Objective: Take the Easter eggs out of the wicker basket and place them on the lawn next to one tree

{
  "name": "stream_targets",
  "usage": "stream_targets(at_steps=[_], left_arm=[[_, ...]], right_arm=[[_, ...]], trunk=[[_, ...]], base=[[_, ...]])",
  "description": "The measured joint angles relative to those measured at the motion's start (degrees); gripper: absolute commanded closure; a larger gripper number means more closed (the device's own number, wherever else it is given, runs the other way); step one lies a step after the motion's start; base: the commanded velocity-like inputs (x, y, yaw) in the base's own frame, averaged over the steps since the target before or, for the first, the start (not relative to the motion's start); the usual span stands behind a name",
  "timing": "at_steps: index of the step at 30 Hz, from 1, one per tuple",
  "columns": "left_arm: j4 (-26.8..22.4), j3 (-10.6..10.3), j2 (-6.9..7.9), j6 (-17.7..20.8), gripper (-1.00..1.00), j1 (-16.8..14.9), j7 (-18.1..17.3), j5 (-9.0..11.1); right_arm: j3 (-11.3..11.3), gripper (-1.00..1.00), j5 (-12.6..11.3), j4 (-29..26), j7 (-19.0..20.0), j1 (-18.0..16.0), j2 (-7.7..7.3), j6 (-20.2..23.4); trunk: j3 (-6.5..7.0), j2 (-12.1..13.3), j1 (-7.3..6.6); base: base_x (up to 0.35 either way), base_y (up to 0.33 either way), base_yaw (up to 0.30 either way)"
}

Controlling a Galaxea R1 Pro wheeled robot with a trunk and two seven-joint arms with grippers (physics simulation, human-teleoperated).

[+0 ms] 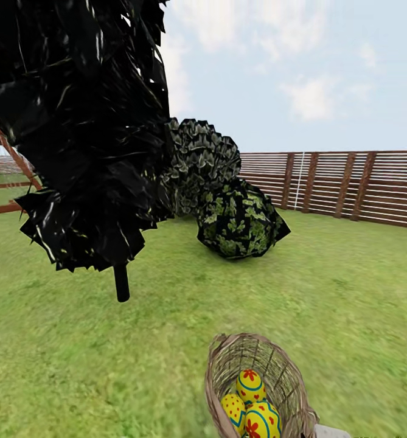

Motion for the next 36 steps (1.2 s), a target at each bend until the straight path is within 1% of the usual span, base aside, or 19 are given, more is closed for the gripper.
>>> stream_targets(at_steps=[22,24,26,33,36], left_arm=[[0.00,-0.36,0.01,0.00,-1.00,0.00,-0.12,-0.27],[0.00,-0.38,0.13,0.00,-1.00,0.00,-0.17,-0.38],[0.00,-0.39,0.29,0.00,-1.00,0.00,-0.65,-0.43],[0.04,-0.47,0.34,0.00,-1.00,0.00,-1.35,-0.46],[0.07,-0.48,0.34,0.00,-1.00,0.00,-1.44,-0.46]], right_arm=[[-0.15,1.00,-0.01,0.10,-0.06,0.00,-0.06,0.04],[-0.16,1.00,-0.18,1.19,-0.14,0.01,-0.07,0.11],[-0.14,1.00,-0.21,2.64,-0.27,0.02,-0.13,0.19],[-0.27,1.00,0.07,2.90,-0.35,0.00,-0.37,0.31],[-0.32,1.00,0.10,2.83,-0.38,0.00,-0.79,0.31]], trunk=[[1.45,0.00,0.00],[1.58,0.00,0.00],[1.71,0.01,0.00],[2.17,0.00,0.00],[2.37,0.00,0.00]], base=[[0.001,0.000,-0.211],[0.000,0.000,-0.224],[0.000,0.000,-0.231],[0.000,0.000,-0.238],[0.000,0.000,-0.240]])
